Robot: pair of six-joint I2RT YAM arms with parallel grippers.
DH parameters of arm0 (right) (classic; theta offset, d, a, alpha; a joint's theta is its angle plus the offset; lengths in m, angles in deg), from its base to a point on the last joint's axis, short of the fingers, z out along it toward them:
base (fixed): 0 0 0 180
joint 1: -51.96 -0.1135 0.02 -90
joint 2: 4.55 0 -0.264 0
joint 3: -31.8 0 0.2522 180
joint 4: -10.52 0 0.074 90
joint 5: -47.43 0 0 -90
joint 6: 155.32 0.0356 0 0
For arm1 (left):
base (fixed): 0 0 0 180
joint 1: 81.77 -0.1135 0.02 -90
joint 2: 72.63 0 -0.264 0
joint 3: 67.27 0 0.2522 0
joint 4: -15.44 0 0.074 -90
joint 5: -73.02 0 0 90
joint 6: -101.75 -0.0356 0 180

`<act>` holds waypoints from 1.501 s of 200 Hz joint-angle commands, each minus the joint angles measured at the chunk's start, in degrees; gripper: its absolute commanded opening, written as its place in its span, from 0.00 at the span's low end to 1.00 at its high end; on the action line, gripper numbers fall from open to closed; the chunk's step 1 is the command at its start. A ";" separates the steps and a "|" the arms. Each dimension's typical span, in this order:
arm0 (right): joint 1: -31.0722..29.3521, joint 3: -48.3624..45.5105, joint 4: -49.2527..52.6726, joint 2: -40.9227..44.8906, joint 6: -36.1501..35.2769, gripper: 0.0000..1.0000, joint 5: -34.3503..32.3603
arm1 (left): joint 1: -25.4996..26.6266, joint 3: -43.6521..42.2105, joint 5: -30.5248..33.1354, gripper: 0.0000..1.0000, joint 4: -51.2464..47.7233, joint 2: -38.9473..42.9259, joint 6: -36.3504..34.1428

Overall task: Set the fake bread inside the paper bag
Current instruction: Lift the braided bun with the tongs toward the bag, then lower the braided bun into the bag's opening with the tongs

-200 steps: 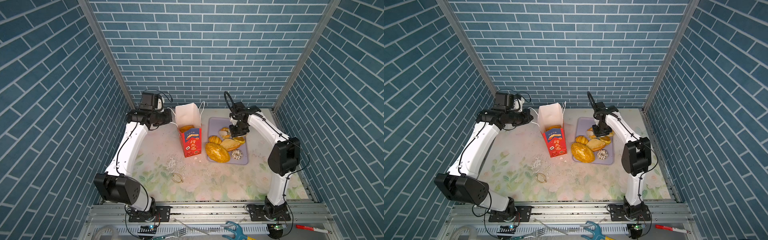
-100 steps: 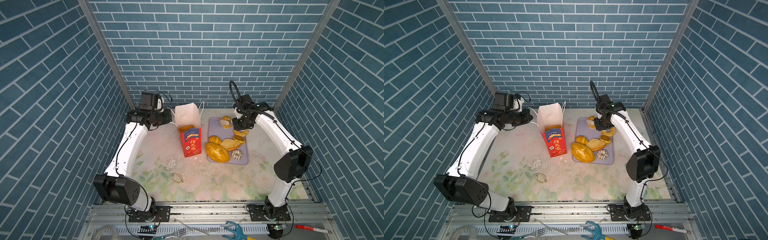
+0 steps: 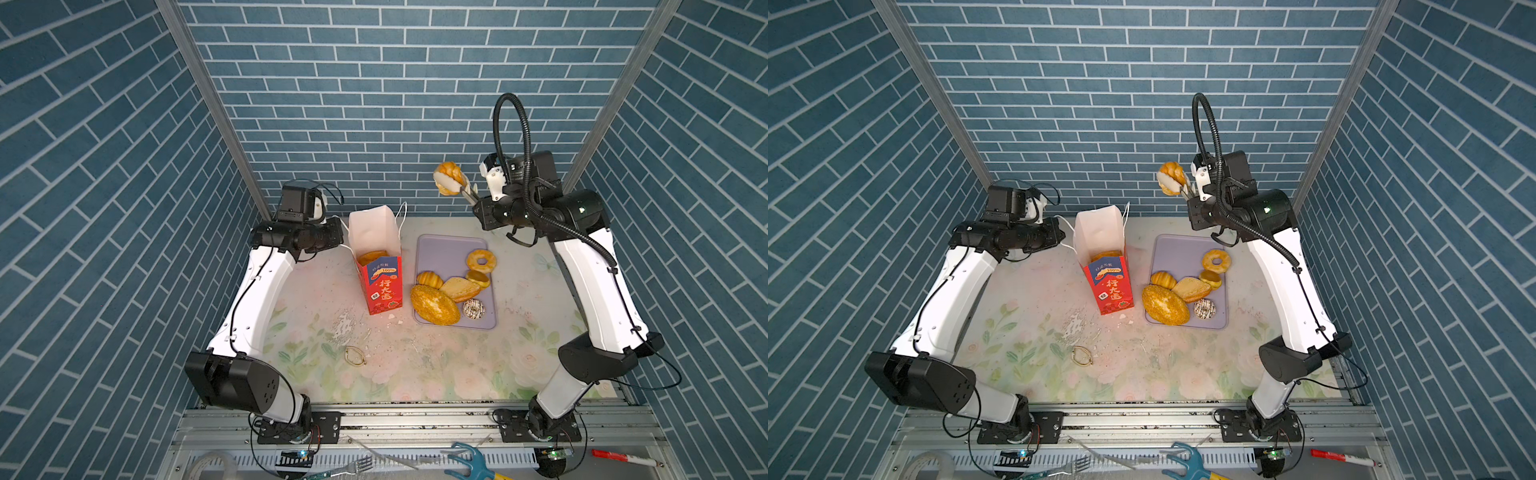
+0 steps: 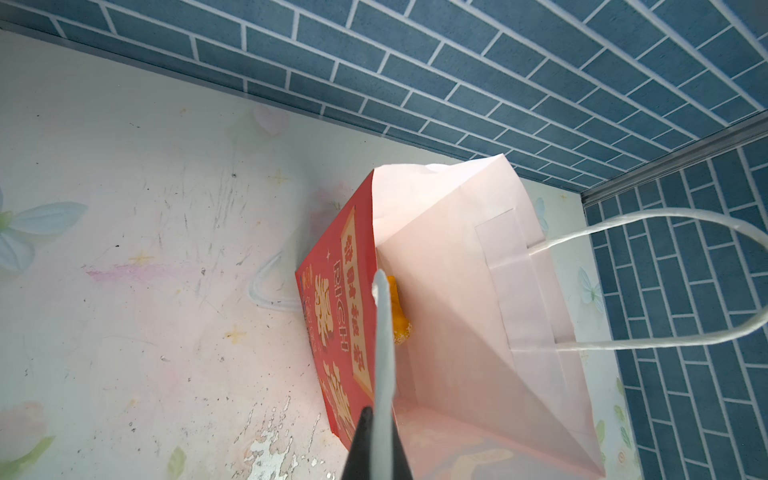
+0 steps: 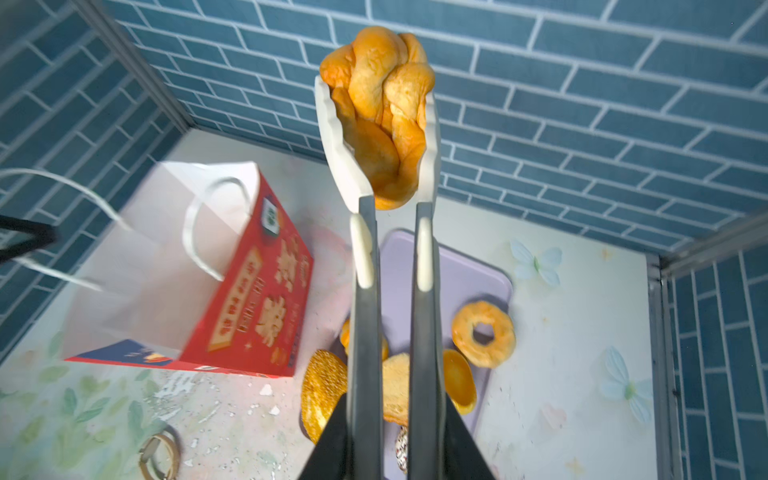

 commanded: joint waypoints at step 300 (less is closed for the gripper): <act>-16.24 4.87 -1.08 -18.78 -7.68 0.48 -4.35 | -0.10 -2.49 -0.47 0.00 1.98 2.43 2.22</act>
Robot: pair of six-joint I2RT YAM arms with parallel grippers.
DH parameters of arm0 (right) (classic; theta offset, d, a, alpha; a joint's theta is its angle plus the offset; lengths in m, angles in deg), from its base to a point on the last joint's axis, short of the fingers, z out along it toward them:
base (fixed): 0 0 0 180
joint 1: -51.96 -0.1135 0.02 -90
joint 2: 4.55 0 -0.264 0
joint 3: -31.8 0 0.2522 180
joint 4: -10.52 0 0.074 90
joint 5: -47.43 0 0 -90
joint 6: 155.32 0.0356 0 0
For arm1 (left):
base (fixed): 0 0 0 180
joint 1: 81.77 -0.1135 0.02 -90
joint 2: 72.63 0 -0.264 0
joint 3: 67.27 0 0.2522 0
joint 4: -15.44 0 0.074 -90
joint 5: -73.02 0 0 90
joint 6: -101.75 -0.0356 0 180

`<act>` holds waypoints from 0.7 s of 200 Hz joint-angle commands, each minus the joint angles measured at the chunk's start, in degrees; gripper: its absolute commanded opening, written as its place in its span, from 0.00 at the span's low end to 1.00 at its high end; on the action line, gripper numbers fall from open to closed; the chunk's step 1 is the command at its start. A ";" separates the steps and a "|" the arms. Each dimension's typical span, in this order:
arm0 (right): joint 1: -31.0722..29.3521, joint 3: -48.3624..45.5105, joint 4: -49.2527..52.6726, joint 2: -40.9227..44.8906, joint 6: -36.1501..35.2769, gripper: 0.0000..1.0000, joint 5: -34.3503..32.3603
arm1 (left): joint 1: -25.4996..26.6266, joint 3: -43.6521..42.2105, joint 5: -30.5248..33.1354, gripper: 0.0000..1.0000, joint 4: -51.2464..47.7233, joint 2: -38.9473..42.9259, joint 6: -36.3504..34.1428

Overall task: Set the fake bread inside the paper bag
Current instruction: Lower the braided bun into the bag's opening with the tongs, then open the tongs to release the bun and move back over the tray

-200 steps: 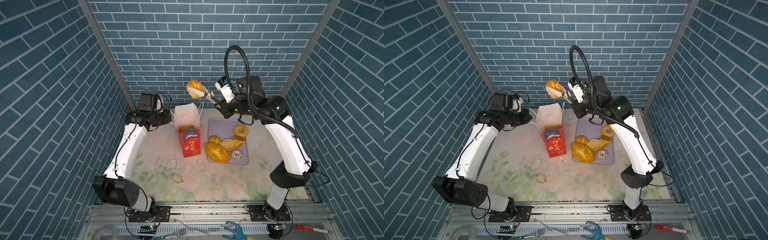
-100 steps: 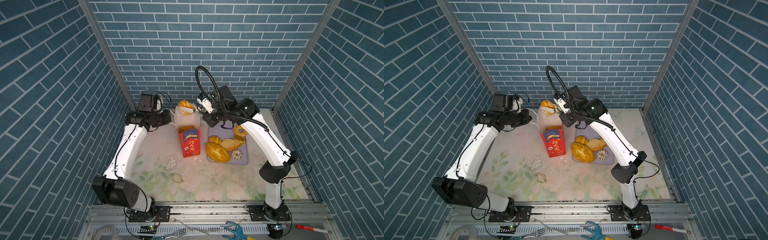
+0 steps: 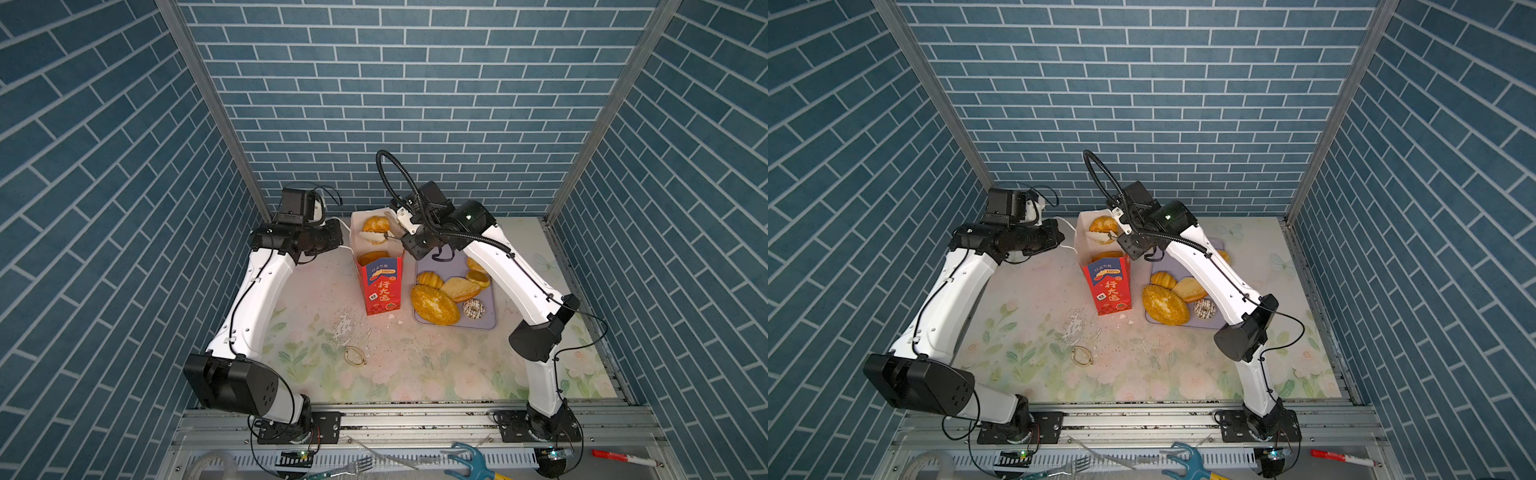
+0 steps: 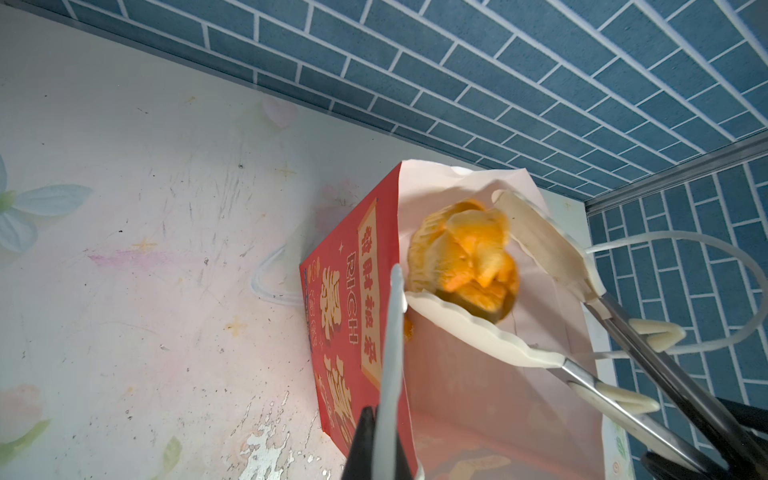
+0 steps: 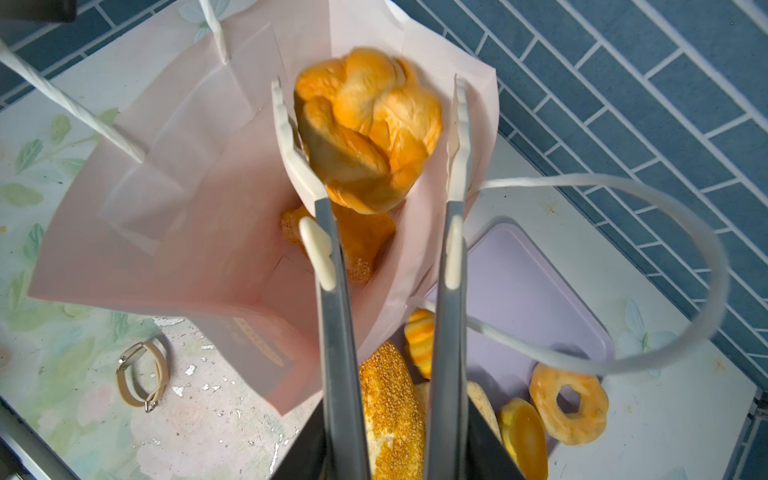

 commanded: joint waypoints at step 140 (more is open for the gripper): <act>4.01 3.26 -2.33 13.95 6.67 0.49 -4.59 | -0.14 1.13 -1.61 0.00 0.61 -0.14 -1.72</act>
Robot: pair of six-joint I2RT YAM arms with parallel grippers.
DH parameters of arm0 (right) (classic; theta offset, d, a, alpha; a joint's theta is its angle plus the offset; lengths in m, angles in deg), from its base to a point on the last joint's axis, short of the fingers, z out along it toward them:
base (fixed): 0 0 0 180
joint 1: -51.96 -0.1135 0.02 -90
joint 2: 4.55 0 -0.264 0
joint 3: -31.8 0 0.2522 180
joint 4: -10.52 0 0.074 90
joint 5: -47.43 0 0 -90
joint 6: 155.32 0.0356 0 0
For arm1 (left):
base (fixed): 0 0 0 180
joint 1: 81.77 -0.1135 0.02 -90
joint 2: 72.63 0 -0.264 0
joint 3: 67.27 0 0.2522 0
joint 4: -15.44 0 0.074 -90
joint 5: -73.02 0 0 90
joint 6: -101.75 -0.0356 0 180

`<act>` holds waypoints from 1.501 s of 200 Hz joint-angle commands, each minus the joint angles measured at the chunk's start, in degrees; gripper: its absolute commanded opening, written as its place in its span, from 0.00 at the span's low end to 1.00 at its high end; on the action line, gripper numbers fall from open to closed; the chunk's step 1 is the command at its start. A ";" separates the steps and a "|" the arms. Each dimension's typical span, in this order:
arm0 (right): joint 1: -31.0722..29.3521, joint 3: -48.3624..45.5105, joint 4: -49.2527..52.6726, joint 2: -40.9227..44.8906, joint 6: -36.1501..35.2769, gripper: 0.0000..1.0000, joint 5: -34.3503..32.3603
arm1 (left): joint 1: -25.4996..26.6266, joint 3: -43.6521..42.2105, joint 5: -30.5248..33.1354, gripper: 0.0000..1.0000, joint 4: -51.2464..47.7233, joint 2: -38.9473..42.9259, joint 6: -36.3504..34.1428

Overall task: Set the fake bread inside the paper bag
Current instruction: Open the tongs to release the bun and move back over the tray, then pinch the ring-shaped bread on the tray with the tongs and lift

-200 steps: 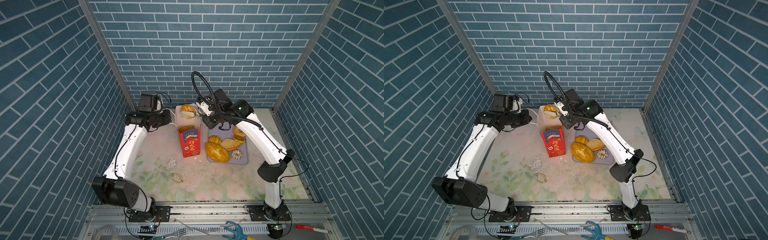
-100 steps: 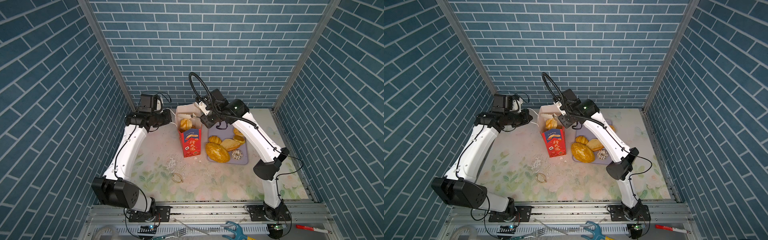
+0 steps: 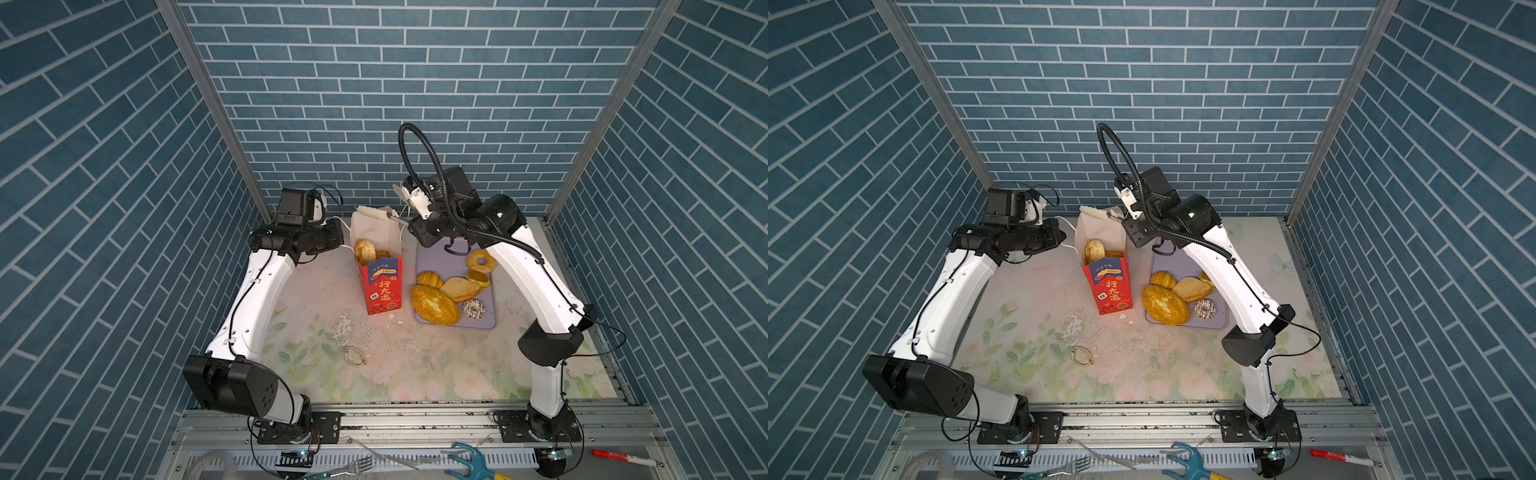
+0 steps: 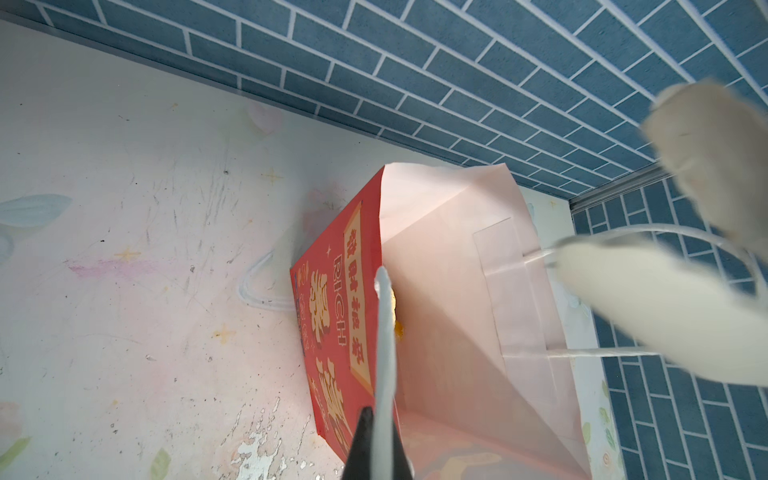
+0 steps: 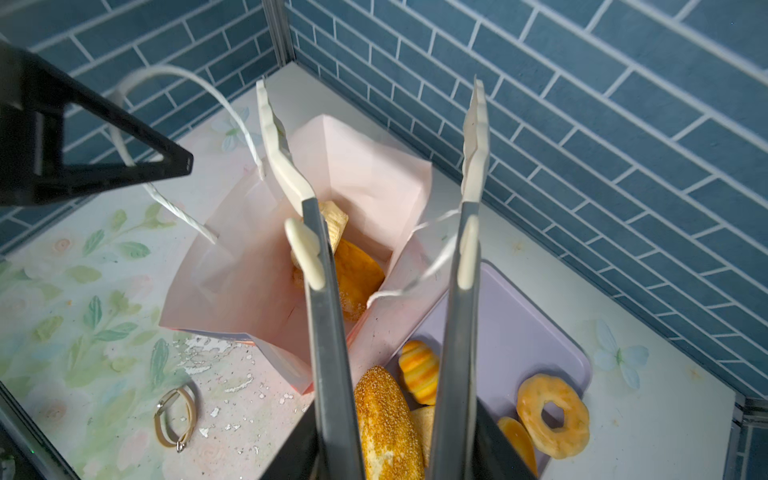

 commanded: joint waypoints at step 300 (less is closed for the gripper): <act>36.87 -57.73 -14.33 10.96 11.38 0.39 4.31 | -0.11 2.28 1.41 0.00 -3.18 -0.82 -2.02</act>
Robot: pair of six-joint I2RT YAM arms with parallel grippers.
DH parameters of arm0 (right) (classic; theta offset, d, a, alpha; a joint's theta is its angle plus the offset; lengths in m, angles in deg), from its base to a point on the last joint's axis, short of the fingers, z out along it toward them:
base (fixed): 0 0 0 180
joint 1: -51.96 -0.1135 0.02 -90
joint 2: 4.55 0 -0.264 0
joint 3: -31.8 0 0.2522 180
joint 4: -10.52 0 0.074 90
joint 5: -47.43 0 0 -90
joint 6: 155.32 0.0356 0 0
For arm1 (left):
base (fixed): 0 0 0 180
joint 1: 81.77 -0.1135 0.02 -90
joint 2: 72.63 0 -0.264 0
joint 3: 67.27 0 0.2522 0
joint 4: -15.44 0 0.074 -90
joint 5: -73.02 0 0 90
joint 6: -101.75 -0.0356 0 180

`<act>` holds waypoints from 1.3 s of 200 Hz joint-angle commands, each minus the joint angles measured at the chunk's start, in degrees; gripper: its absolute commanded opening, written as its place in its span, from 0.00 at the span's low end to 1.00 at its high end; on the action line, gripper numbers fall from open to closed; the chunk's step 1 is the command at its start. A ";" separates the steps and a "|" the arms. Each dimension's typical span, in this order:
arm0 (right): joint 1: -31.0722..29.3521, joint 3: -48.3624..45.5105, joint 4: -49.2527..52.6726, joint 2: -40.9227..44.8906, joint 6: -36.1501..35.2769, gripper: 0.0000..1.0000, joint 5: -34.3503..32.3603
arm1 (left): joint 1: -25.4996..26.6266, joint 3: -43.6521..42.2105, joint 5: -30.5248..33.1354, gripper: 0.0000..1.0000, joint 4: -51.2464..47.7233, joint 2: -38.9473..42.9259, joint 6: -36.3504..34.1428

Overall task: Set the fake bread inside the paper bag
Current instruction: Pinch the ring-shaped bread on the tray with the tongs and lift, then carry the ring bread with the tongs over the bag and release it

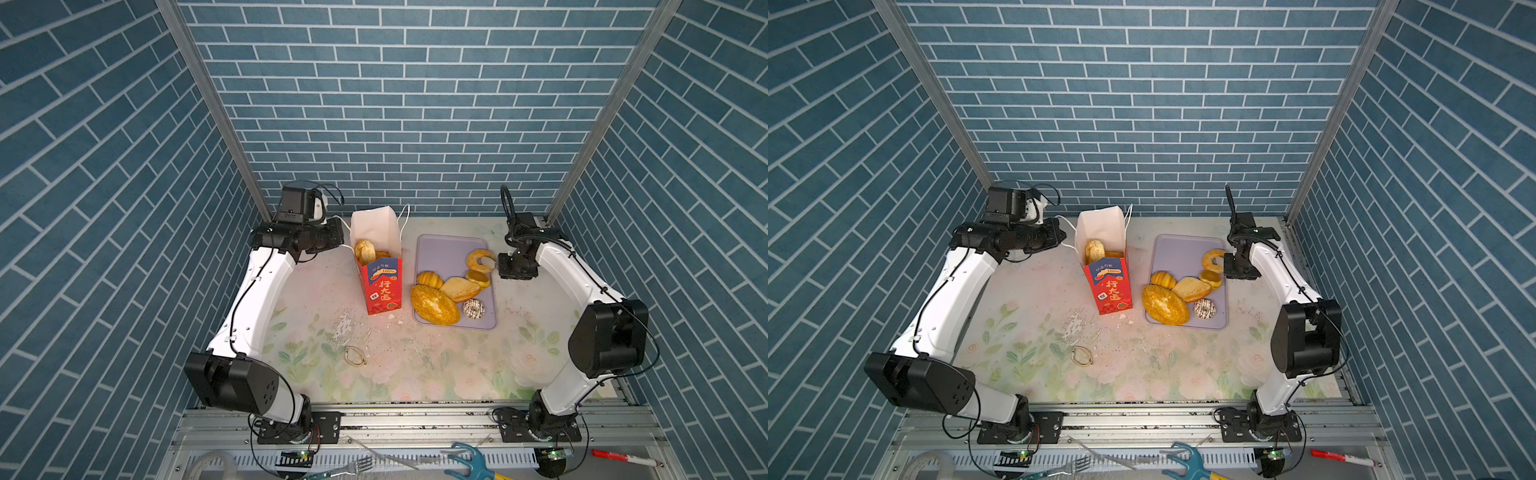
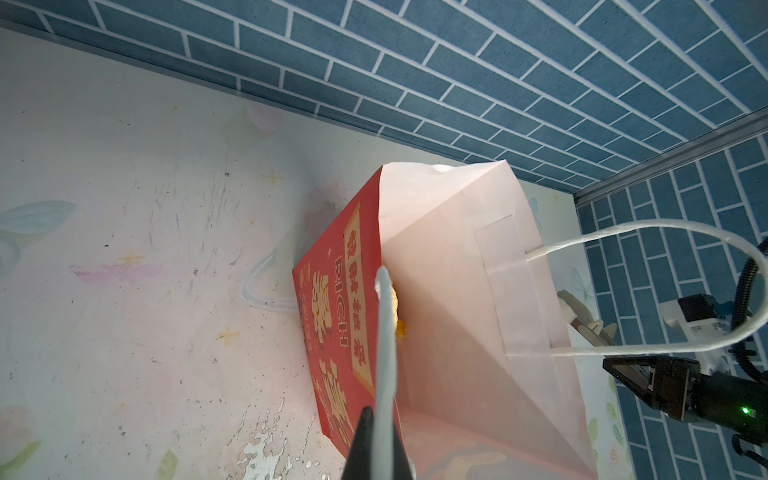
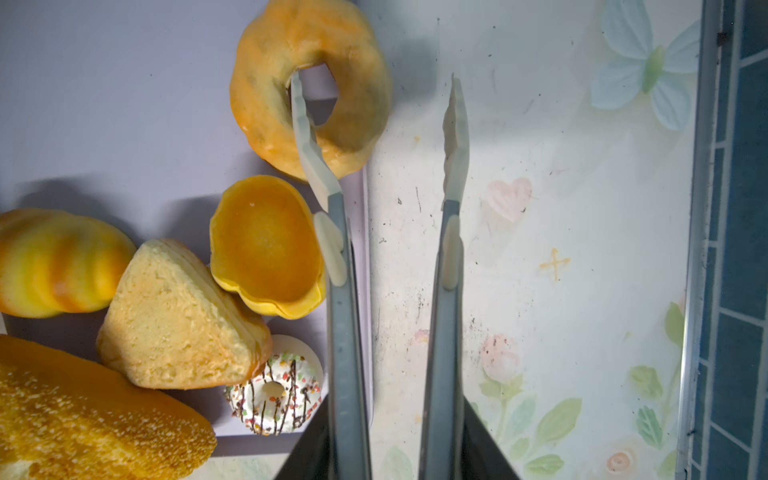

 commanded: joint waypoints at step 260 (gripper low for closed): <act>-5.91 12.86 -6.70 17.00 -5.46 0.18 6.28 | 1.06 3.72 3.51 0.00 -4.64 -1.86 0.31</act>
